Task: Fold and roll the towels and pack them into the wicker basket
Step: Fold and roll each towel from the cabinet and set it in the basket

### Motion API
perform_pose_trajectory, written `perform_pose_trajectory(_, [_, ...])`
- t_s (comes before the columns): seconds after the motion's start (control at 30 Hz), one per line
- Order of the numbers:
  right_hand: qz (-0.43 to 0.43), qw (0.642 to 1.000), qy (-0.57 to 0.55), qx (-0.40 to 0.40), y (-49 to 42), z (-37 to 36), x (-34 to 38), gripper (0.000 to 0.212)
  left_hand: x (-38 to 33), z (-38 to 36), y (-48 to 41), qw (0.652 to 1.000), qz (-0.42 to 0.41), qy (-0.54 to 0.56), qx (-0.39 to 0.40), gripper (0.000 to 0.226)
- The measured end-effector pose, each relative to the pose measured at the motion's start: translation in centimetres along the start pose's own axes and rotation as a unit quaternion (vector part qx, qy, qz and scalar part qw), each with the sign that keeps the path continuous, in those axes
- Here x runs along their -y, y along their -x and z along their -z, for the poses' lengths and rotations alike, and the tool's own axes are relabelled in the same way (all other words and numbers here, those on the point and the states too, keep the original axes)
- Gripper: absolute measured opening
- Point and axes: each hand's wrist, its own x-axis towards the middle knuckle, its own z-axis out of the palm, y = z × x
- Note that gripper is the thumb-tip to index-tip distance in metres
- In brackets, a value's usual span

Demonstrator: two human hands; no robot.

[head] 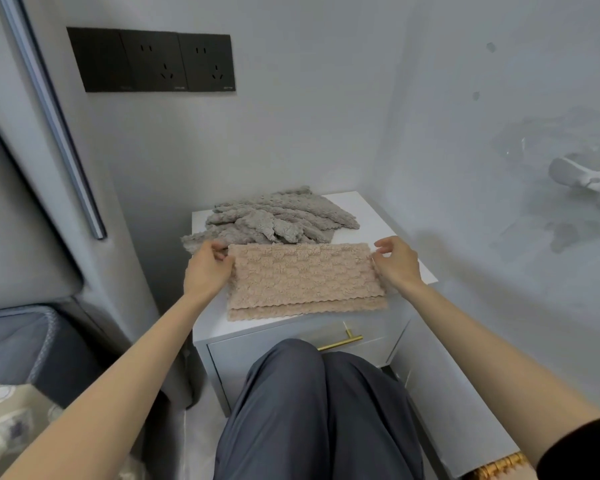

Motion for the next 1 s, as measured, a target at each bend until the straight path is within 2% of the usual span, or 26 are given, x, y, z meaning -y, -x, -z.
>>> perform_pose_trajectory(0.07, [-0.014, 0.998, 0.064, 0.024, 0.4, 0.4, -0.1, 0.013, 0.2, 0.2, 0.5, 0.999, 0.013, -0.035, 0.037, 0.034])
perform_pose_trajectory(0.1, [-0.024, 0.995, 0.091, 0.045, 0.5, 0.6, -0.1, 0.018, 0.2, 0.2, 0.7, 0.997, 0.015, -0.054, 0.055, 0.036])
perform_pose_trajectory(0.17, [-0.046, 0.988, 0.124, 0.083, 0.7, 0.8, 0.0, 0.044, 0.0, 0.2, 1.0, 0.994, 0.015, -0.080, 0.073, 0.040])
perform_pose_trajectory(0.27, [-0.065, 0.985, 0.118, 0.109, 1.1, 0.8, 0.2, 0.053, -0.1, 0.0, 1.1, 0.993, 0.019, -0.089, 0.078, 0.029])
perform_pose_trajectory(0.43, [-0.085, 0.987, 0.079, 0.107, 1.4, 0.8, 0.2, 0.045, -0.6, -0.3, 1.2, 0.992, 0.018, -0.089, 0.085, 0.045])
perform_pose_trajectory(0.57, [-0.088, 0.985, 0.081, 0.121, 1.5, 0.7, 0.4, 0.048, -1.0, -0.6, 1.1, 0.993, 0.028, -0.074, 0.093, 0.040])
perform_pose_trajectory(0.67, [-0.085, 0.984, 0.093, 0.129, 1.5, 0.8, 0.5, 0.048, -1.0, -0.7, 1.3, 0.993, 0.034, -0.063, 0.096, 0.027])
perform_pose_trajectory(0.77, [-0.071, 0.987, 0.100, 0.108, 1.5, 0.7, 0.4, 0.046, -1.0, -0.8, 1.4, 0.993, 0.033, -0.060, 0.092, 0.022])
perform_pose_trajectory(1.0, [-0.019, 0.996, 0.082, 0.041, 1.9, 1.4, 0.5, 0.019, -1.6, -0.3, 1.6, 0.997, 0.012, -0.009, 0.072, 0.017])
